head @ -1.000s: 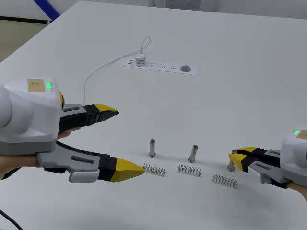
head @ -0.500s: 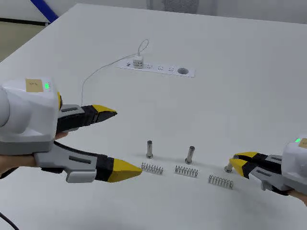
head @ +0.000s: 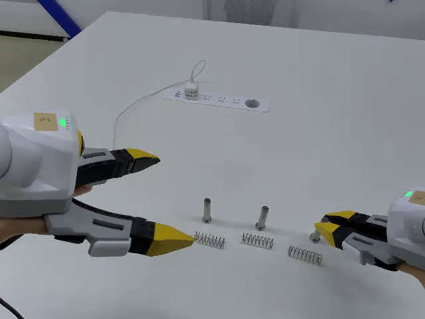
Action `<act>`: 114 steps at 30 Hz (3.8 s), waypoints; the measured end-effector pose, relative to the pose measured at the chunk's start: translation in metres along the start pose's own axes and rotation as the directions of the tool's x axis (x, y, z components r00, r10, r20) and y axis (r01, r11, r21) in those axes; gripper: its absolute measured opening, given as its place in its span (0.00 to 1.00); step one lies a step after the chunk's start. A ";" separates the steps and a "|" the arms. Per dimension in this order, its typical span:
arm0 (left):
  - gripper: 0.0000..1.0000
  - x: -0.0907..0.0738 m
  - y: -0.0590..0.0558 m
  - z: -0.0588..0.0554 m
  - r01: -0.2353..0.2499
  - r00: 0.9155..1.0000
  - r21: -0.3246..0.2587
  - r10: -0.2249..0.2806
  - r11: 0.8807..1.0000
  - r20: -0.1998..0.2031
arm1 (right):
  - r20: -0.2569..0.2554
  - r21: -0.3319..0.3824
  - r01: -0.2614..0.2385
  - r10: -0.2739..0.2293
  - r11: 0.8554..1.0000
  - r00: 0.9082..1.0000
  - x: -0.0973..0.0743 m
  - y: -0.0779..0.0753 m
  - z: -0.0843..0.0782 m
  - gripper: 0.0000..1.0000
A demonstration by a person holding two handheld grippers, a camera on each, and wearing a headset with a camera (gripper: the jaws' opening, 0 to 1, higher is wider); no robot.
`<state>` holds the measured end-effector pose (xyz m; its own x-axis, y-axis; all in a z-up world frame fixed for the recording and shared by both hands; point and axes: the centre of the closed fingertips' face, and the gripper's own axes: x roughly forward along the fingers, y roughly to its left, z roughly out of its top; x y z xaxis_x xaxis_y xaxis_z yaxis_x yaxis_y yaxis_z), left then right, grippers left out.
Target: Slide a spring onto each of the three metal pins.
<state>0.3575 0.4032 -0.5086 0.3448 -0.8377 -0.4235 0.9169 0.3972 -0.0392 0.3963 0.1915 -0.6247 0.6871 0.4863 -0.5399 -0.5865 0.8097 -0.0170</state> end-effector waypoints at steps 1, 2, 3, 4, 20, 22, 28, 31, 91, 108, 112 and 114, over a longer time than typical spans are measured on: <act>0.83 0.000 0.000 0.000 0.001 1.000 0.001 -0.001 1.000 0.000 | 0.000 0.000 0.001 -0.001 1.000 1.000 0.000 0.000 0.000 0.15; 0.83 0.000 -0.001 0.001 0.001 1.000 0.005 -0.001 1.000 0.000 | 0.001 0.000 0.001 -0.001 1.000 1.000 -0.001 -0.001 0.001 0.16; 0.83 0.000 -0.001 0.002 0.001 1.000 0.006 -0.001 1.000 0.001 | 0.002 0.001 0.001 -0.001 1.000 1.000 -0.001 -0.001 0.002 0.17; 0.83 0.000 -0.001 0.002 0.001 1.000 0.006 -0.001 1.000 0.003 | 0.004 0.001 0.002 -0.002 1.000 1.000 -0.002 -0.001 0.003 0.17; 0.83 0.003 -0.001 0.010 -0.005 1.000 -0.014 0.005 1.000 0.023 | -0.048 0.056 -0.054 0.057 0.997 0.997 -0.027 0.007 -0.028 0.22; 0.83 0.004 -0.002 0.009 -0.003 1.000 -0.017 0.004 1.000 0.021 | -0.060 0.058 -0.078 0.082 0.995 0.995 -0.027 0.013 -0.030 0.22; 0.83 0.003 -0.003 0.003 -0.001 1.000 -0.023 0.001 1.000 0.006 | -0.109 0.025 -0.117 0.119 0.993 0.987 -0.015 0.023 -0.039 0.23; 0.83 0.001 -0.002 0.000 -0.005 1.000 -0.031 0.006 0.999 0.005 | -0.119 0.024 -0.136 0.138 0.990 0.983 -0.010 0.028 -0.039 0.23; 0.75 0.015 -0.014 -0.001 0.049 0.999 -0.035 -0.048 0.998 0.016 | -0.196 -0.174 -0.262 0.227 0.949 0.954 -0.019 0.048 -0.023 0.10; 0.67 0.049 -0.050 -0.005 0.122 0.993 0.037 -0.122 0.992 0.000 | -0.122 -0.280 -0.312 0.289 0.908 0.949 -0.040 0.069 0.039 0.10; 0.64 0.055 -0.055 -0.006 0.133 0.991 0.047 -0.133 0.990 -0.006 | -0.117 -0.315 -0.323 0.301 0.892 0.946 -0.044 0.074 0.048 0.10; 0.62 0.055 -0.056 -0.005 0.139 0.990 0.049 -0.139 0.989 -0.003 | -0.118 -0.328 -0.329 0.307 0.886 0.944 -0.046 0.076 0.051 0.10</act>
<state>0.3241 0.3369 -0.5348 0.2134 -0.8837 -0.4166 0.9647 0.2579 -0.0529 0.3420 0.2480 -0.5582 0.4179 0.6692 -0.6145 -0.8861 0.4495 -0.1132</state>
